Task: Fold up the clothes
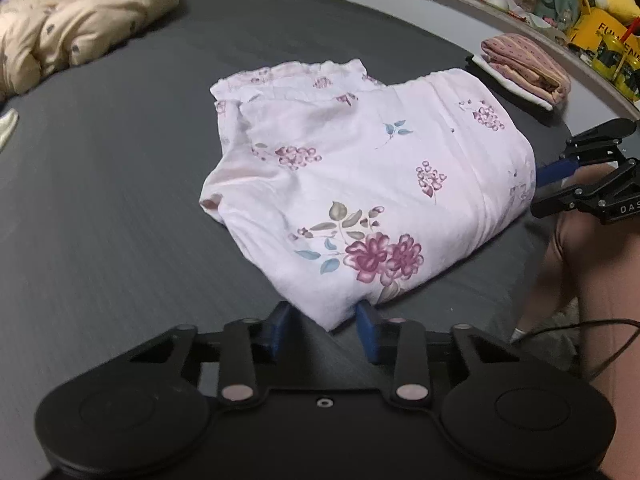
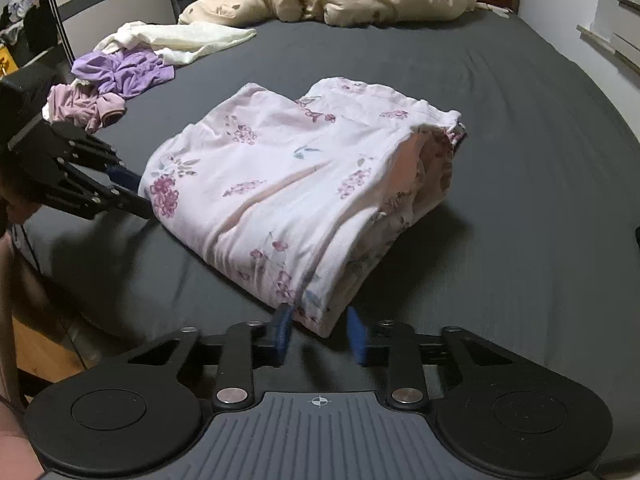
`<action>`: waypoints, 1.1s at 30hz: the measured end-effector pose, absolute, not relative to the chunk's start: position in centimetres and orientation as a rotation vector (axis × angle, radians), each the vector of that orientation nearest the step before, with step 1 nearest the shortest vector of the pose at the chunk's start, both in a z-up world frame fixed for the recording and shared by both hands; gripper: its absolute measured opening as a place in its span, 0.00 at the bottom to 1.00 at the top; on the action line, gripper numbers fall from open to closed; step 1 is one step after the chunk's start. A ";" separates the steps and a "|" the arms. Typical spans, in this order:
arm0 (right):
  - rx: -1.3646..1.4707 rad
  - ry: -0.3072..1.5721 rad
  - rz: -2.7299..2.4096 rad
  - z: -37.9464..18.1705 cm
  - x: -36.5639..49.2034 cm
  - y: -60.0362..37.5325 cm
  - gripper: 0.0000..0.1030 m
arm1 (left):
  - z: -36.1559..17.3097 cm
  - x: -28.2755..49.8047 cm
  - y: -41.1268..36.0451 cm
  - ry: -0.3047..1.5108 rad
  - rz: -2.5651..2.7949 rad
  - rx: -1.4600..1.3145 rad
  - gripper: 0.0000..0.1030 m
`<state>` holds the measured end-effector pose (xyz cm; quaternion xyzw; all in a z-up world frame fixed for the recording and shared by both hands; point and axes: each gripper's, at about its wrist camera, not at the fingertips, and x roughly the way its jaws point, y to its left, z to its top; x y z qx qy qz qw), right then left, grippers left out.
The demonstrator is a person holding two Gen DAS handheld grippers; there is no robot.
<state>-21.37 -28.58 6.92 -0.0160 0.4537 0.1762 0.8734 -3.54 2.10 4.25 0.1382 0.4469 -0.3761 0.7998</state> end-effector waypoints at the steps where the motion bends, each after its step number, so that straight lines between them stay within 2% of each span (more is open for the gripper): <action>1: -0.020 0.941 0.369 7.0 -21.4 -28.7 0.26 | 4.2 -3.6 2.0 0.957 -0.802 0.292 0.26; 2: -0.006 0.935 0.370 7.0 -21.4 -28.8 0.18 | 4.1 -3.8 1.9 0.956 -0.802 0.285 0.20; 3: 0.011 0.940 0.369 7.0 -21.2 -29.1 0.02 | 4.1 -3.8 1.7 0.957 -0.806 0.279 0.15; 8: -0.031 0.945 0.351 7.4 -21.0 -29.6 0.02 | 4.3 -4.4 1.4 0.927 -0.796 0.314 0.10; 17: -0.202 1.012 0.302 6.5 -21.8 -30.3 0.00 | 5.3 -5.3 1.1 0.919 -0.834 0.328 0.08; 20: -0.158 1.023 0.294 6.7 -22.3 -31.4 0.00 | 4.8 -5.1 1.2 0.938 -0.826 0.323 0.08; 26: -0.075 0.919 0.317 8.6 -23.4 -30.6 0.01 | 4.6 -5.2 1.3 0.949 -0.835 0.336 0.09; 33: -0.048 0.977 0.306 7.1 -21.9 -28.7 0.01 | 4.2 -5.3 0.9 0.962 -0.824 0.322 0.09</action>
